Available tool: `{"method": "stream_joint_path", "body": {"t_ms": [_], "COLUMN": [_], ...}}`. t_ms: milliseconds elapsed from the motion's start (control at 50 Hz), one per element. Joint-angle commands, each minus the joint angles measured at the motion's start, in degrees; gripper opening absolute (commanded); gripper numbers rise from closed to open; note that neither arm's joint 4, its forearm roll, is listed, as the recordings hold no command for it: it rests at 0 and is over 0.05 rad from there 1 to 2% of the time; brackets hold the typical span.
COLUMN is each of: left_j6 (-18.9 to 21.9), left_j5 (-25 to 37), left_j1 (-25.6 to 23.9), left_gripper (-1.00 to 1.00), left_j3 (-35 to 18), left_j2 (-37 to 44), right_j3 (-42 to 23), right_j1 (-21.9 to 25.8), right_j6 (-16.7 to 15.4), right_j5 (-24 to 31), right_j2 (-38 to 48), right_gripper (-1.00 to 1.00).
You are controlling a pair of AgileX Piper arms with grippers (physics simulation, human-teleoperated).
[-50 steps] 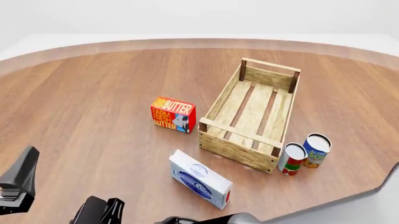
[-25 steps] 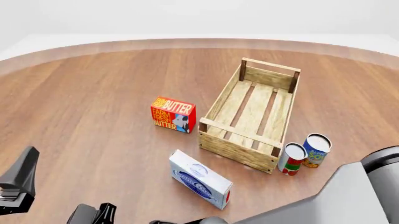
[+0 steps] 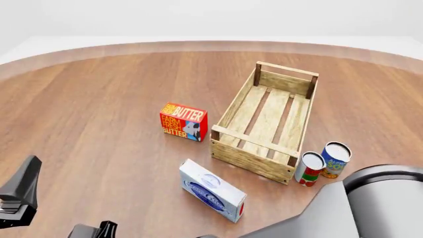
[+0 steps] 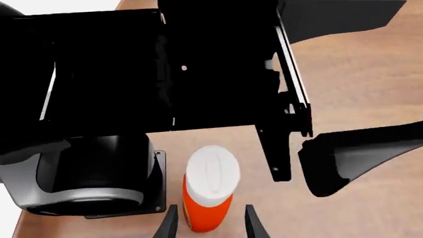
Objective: Pick up the ketchup, and put it in the wooden tray.
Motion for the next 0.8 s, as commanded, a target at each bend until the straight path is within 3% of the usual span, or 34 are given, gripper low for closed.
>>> {"method": "stream_joint_path", "body": {"t_ms": [20,660,680,800], "left_j6": [0.00,0.00,0.00,0.00], "left_j5": [0.00,0.00,0.00,0.00], "left_j1": [0.02,0.00,-0.01,0.01], "left_gripper": [1.00,1.00,1.00,1.00], "left_j3": [0.00,0.00,0.00,0.00], "left_j2": [0.01,0.00,0.01,0.01], "right_j3": [-1.65,-5.35,-5.25,-4.29], "right_j1": [0.29,0.27,0.41,0.46], "right_j6": [-0.40,-1.86,-2.00,-1.94], "right_j5": [0.28,1.22,1.17,0.70], "right_j2": [1.82,4.44,4.40,3.58], "right_gripper": [1.00,1.00,-1.00,-1.00]}}
